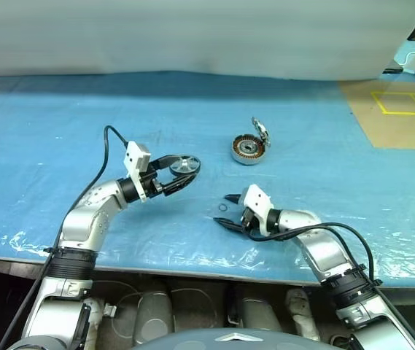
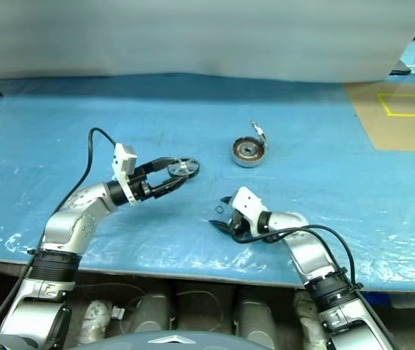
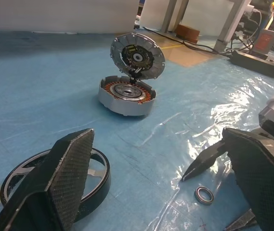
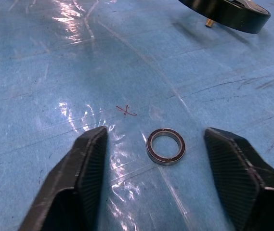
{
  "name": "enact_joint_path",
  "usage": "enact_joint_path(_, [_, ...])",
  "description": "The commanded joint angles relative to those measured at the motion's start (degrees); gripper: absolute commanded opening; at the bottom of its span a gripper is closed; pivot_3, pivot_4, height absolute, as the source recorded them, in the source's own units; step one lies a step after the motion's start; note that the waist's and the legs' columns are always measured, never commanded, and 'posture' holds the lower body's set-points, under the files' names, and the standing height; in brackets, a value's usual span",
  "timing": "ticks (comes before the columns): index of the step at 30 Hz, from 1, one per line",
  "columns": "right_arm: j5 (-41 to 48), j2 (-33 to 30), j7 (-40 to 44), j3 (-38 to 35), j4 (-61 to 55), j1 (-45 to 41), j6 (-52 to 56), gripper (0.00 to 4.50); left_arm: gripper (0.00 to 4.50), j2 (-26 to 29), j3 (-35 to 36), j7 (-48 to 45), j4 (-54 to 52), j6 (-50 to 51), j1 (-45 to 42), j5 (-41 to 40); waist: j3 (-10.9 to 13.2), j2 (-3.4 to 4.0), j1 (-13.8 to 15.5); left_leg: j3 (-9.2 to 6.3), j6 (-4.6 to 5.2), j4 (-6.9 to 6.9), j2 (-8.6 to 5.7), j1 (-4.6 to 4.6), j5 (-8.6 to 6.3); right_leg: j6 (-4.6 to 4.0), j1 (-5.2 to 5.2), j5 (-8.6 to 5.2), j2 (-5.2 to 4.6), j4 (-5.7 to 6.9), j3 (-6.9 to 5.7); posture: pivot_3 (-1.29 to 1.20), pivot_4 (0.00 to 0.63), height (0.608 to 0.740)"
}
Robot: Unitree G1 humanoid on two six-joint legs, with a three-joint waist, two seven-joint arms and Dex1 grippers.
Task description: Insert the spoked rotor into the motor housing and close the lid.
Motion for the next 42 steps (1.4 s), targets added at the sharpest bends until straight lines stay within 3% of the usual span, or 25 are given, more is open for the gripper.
enact_joint_path(1, [-1.9,-0.4,-0.9,0.3,2.5,0.6,-0.1,2.27,4.5,0.3,0.6,-0.1,-1.4,-0.9,-0.2,0.2,0.0,0.0,0.0,0.0,0.0,0.0,0.0,0.06,0.0,0.0,0.06,0.0,0.0,0.0,0.0,0.0,0.15,0.74])
enact_joint_path(5, [-2.1,-0.3,-1.4,0.3,3.9,0.6,-0.9,0.87,4.5,0.2,0.6,0.1,-1.5,-1.0,0.0,0.3,0.0,0.0,0.0,0.0,0.0,0.0,0.0,0.09,0.0,0.01,0.1,-0.01,-0.01,0.0,0.0,0.0,0.15,0.74])
enact_joint_path(7, [-2.1,-0.6,-1.4,0.2,4.3,0.5,-1.1,0.57,4.5,0.0,0.6,0.3,-1.6,-1.0,0.0,0.3,0.0,0.0,0.0,-0.01,0.0,0.0,0.0,0.1,0.0,0.02,0.1,-0.01,-0.01,0.0,0.0,0.0,0.15,0.74])
enact_joint_path(18, [-1.1,-4.0,-3.7,-5.0,7.4,0.9,-1.9,0.57,4.5,0.0,0.4,0.1,-1.6,-1.0,0.0,0.3,0.0,0.0,0.4,-0.01,0.0,-0.08,-0.06,0.07,0.0,0.03,0.14,-0.02,-0.03,-0.16,0.0,0.0,0.15,0.74])
enact_joint_path(28, [0.6,-10.7,-3.5,-12.8,7.7,7.1,-2.4,0.57,4.5,-0.2,0.0,-0.8,0.1,-1.3,-1.2,0.9,0.0,-0.04,1.5,0.0,0.01,-0.29,-0.08,0.07,0.0,0.04,0.24,-0.02,-0.04,-0.49,-0.02,0.0,0.15,0.74])
enact_joint_path(39, [0.3,-11.1,-5.8,-14.9,6.9,9.3,-2.7,0.57,4.5,-0.4,-0.3,-1.5,1.1,-1.3,-2.1,1.3,-0.1,-0.19,1.5,-0.02,0.01,-0.62,-0.1,0.09,-0.01,0.06,0.44,0.0,-0.04,-1.0,-0.11,0.0,0.15,0.74])
enact_joint_path(42, [1.3,-11.2,-5.1,-15.0,6.2,9.5,-2.9,1.54,4.5,-0.4,-0.2,-1.5,1.0,-1.3,-2.1,1.3,-0.1,-0.19,1.5,-0.02,0.01,-0.62,-0.11,0.09,0.0,0.07,0.44,0.0,-0.04,-1.0,-0.11,0.0,0.15,0.74])
